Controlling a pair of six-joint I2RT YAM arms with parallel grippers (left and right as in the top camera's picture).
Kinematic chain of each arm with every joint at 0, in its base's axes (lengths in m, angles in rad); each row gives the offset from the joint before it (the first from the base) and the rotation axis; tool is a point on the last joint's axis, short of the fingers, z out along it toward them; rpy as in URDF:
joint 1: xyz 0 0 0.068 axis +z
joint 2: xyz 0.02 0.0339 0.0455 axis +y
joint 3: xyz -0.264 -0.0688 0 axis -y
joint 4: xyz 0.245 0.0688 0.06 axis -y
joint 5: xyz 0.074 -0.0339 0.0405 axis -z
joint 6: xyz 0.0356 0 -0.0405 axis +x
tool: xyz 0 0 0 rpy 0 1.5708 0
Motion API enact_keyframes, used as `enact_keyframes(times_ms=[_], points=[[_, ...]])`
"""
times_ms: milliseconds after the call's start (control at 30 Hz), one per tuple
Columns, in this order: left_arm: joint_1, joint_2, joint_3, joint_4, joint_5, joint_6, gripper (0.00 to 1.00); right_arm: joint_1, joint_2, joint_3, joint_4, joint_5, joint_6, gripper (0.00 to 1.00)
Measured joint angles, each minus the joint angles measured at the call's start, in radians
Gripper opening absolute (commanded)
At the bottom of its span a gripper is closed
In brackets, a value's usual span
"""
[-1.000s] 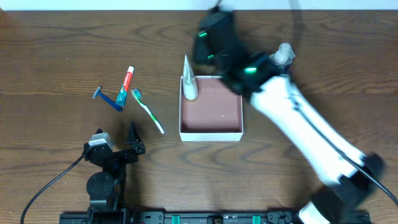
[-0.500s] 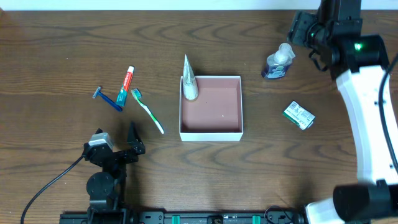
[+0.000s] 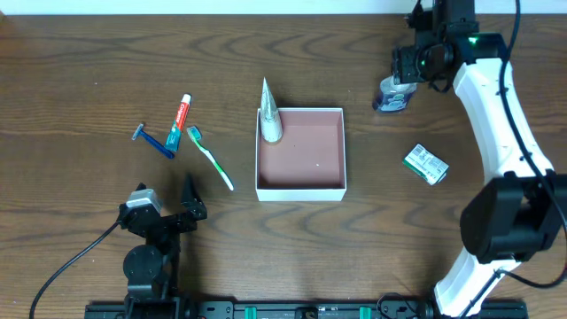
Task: Pack container
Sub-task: 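Move the right gripper to the blue soap pump bottle and grasp it, then carry the soap bottle into the box beside the tube and release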
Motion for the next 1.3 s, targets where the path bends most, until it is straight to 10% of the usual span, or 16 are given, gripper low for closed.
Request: enact_keyframes(times_ms=[467, 833, 1300], points=[[0.0, 0.0, 0.0, 0.0, 0.0, 0.0, 0.98, -0.004, 0.084, -0.001, 0.019, -0.007, -0.069, 0.5], [0.0, 0.0, 0.0, 0.0, 0.0, 0.0, 0.98, -0.004, 0.087, -0.003, 0.034, -0.01, -0.106, 0.06], [0.0, 0.0, 0.0, 0.0, 0.0, 0.0, 0.98, -0.004, 0.002, -0.006, 0.039, -0.053, -0.109, 0.04]])
